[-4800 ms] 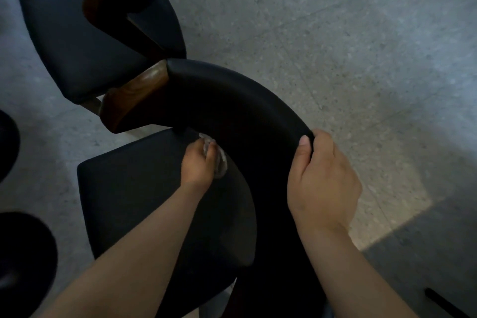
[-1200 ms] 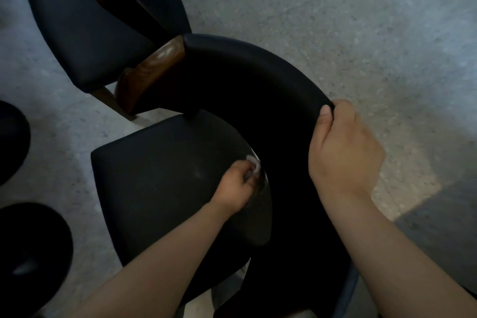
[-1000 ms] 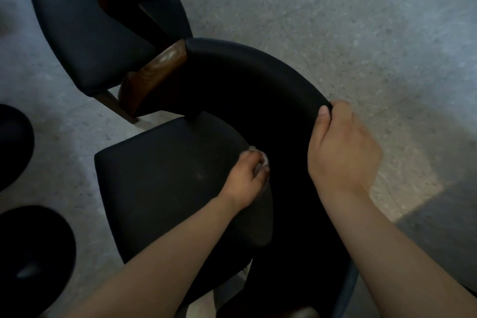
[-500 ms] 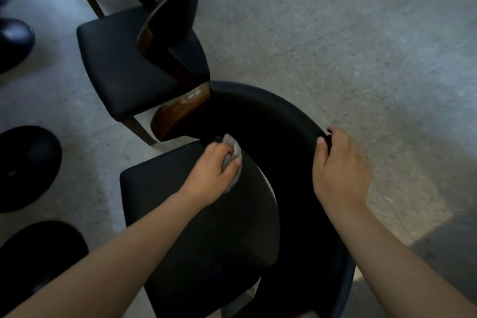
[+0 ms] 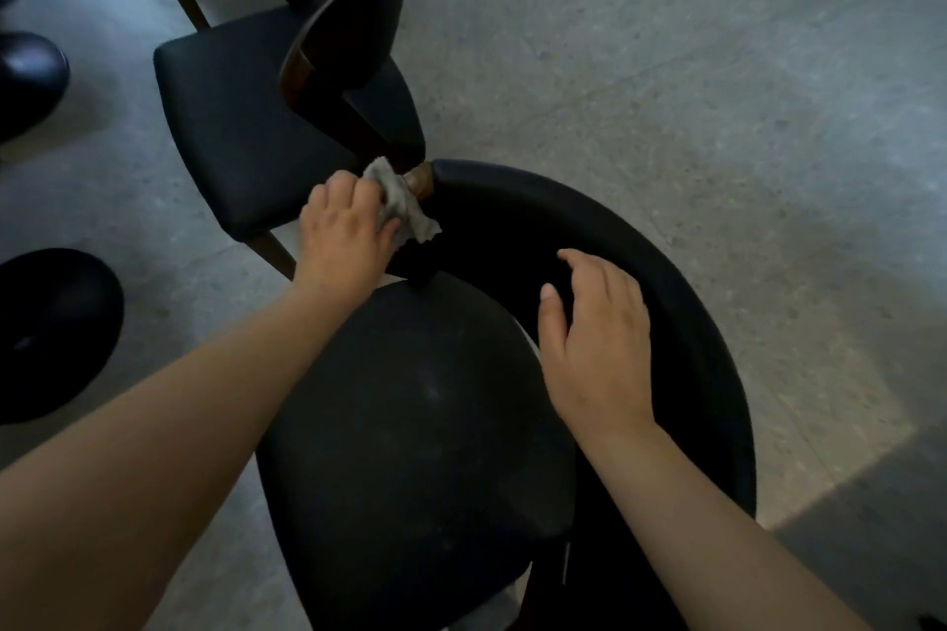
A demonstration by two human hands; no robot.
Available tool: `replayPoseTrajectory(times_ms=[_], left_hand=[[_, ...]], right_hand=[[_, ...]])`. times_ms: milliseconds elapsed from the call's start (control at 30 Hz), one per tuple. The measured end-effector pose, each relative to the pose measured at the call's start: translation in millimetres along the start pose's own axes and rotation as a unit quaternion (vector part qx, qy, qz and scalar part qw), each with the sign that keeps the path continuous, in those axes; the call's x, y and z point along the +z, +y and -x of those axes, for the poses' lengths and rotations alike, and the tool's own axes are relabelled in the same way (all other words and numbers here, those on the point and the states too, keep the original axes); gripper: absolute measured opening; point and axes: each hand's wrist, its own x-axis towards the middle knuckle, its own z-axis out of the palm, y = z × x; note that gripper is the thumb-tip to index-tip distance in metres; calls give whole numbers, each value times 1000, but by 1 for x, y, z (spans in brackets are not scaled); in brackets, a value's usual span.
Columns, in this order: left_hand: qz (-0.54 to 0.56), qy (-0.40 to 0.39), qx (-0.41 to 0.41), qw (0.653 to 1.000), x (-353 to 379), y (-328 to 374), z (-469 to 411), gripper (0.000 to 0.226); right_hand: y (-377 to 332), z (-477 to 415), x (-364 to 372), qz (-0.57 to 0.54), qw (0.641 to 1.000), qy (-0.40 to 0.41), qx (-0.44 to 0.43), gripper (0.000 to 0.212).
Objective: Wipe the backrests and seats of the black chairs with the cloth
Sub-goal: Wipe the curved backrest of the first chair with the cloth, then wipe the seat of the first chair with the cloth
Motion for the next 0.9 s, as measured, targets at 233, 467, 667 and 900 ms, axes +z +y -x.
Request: replayPoseTrajectory(times_ms=[233,467,667,900], left_hand=[[98,-145,-203,963,26,-56,64,33],[352,-189,-215,891,0,-28,88,24],[561,-264,-216,754,-41,-10,82,30],[601,-244,-207,732,-46,-11,86,29]], right_hand=[[-13,10,27,-27,999,-35,24,43],[-34,12,48,-129,982,-114,83,43],[-51,27,68,-338,911,-204,119,59],[-59,32,74,-411,882,-208,101,33]])
